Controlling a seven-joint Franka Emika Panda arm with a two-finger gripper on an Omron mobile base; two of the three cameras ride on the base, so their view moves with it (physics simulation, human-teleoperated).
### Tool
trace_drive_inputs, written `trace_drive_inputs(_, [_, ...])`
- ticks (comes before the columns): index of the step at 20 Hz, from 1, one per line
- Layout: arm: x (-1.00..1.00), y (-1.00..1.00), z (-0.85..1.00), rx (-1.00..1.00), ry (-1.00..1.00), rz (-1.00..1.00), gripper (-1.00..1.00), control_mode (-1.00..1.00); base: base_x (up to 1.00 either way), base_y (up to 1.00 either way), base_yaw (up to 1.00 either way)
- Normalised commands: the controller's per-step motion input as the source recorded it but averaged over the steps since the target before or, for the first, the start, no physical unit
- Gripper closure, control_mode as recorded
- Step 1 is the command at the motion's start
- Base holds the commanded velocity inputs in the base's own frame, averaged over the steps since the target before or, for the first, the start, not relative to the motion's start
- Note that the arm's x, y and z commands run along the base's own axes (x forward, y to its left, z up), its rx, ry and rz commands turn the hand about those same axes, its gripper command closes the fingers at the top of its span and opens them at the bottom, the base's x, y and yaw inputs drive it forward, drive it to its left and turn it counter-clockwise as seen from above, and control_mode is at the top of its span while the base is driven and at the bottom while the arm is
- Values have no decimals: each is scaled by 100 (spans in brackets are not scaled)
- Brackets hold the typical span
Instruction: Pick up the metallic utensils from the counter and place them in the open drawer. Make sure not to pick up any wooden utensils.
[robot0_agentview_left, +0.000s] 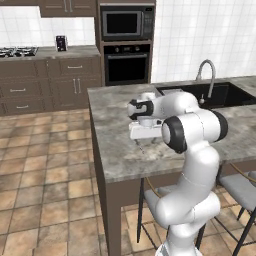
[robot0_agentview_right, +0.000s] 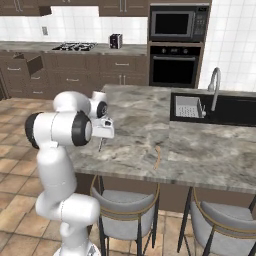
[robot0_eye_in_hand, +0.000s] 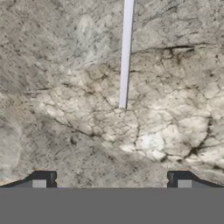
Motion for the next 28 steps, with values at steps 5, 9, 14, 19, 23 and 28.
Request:
trace_drive_inputs(5, [51, 0, -36, 0, -1, 1, -100, -100, 0, 0, 0])
trace_drive_inputs(9, [49, 0, -36, 0, 0, 0, -100, -100, 0, 0, 0])
trace_drive_inputs(14, [49, 0, -30, 0, 0, 0, -100, -100, 0, 0, 0])
trace_drive_inputs(19, [48, 0, -28, 0, 0, 0, -100, -100, 0, 0, 0])
trace_drive_inputs(23, [35, 1, -28, 0, 0, 0, -100, -100, 0, 0, 0])
trace_drive_inputs(28, [15, 1, -31, 0, 0, 0, -100, -100, 0, 0, 0])
